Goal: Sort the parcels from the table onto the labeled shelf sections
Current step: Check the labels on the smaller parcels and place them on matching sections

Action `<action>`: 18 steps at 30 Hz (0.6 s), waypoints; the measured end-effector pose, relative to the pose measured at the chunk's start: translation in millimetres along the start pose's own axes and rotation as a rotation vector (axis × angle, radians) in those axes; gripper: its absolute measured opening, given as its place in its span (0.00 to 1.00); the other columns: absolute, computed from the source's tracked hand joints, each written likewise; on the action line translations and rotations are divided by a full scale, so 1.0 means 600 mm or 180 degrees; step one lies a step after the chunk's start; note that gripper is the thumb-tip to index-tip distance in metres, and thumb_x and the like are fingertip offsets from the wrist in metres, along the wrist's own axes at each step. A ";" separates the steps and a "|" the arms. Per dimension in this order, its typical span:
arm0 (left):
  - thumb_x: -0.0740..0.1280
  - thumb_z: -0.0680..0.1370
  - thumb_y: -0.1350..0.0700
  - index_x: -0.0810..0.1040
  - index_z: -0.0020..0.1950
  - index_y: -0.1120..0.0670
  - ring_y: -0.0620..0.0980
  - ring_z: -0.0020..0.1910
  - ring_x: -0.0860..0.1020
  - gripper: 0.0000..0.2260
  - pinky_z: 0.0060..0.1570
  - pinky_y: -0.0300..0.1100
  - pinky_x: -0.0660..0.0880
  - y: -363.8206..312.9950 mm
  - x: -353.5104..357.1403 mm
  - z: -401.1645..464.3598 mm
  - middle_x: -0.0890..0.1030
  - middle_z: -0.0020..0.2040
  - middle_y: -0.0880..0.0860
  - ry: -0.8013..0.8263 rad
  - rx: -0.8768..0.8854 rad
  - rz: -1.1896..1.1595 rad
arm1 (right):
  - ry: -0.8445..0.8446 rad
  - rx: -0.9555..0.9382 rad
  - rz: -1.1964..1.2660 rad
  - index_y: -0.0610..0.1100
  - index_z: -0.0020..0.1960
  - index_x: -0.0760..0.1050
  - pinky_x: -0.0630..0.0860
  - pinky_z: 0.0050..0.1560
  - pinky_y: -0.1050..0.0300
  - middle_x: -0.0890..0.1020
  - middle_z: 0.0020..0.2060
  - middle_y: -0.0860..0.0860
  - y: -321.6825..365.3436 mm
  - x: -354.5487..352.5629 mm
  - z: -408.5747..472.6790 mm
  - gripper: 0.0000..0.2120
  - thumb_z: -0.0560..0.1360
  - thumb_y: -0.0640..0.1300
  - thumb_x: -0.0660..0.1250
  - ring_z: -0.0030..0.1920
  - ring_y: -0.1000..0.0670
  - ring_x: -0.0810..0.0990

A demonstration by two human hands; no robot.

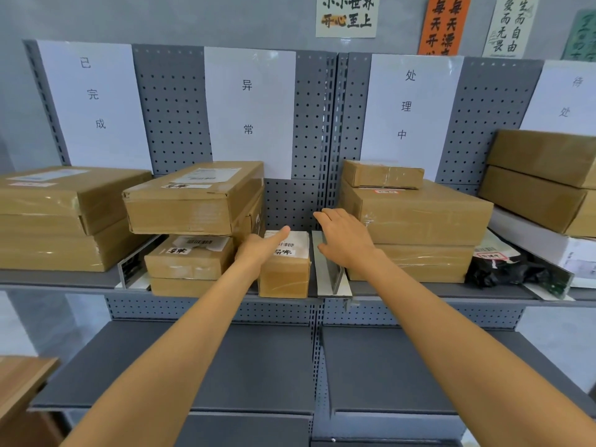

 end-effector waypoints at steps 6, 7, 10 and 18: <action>0.71 0.68 0.33 0.58 0.75 0.61 0.59 0.70 0.66 0.48 0.66 0.53 0.68 0.010 0.017 -0.081 0.65 0.73 0.59 -0.0681 0.0559 0.0696 | -0.0010 -0.0027 0.0053 0.41 0.74 0.61 0.63 0.69 0.52 0.68 0.70 0.45 0.006 -0.007 -0.002 0.28 0.77 0.43 0.65 0.71 0.44 0.63; 0.72 0.66 0.33 0.58 0.75 0.61 0.59 0.70 0.65 0.49 0.66 0.53 0.67 0.013 0.022 -0.090 0.65 0.72 0.59 -0.0780 0.0614 0.0707 | -0.0008 -0.0028 0.0057 0.41 0.74 0.60 0.63 0.69 0.52 0.68 0.70 0.45 0.007 -0.007 -0.004 0.29 0.77 0.44 0.65 0.71 0.44 0.63; 0.75 0.64 0.35 0.58 0.73 0.61 0.58 0.69 0.64 0.49 0.65 0.51 0.65 0.032 0.045 -0.109 0.65 0.70 0.58 -0.0957 0.0743 0.0649 | 0.0005 -0.0035 0.0052 0.41 0.75 0.59 0.62 0.70 0.52 0.67 0.71 0.45 0.007 -0.005 -0.009 0.30 0.77 0.44 0.65 0.72 0.44 0.63; 0.77 0.61 0.37 0.55 0.75 0.60 0.55 0.70 0.63 0.53 0.65 0.49 0.66 0.059 0.079 -0.120 0.64 0.70 0.56 -0.1251 0.1138 0.0321 | -0.0041 -0.0028 0.0074 0.41 0.75 0.59 0.61 0.70 0.53 0.67 0.71 0.45 -0.003 0.000 -0.021 0.30 0.76 0.45 0.65 0.71 0.44 0.63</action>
Point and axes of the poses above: each hand's wrist, its own z-axis towards the middle knuckle, its own x-axis out of the palm, y = z × x, the point moved 2 cm from there along z, towards the middle knuckle
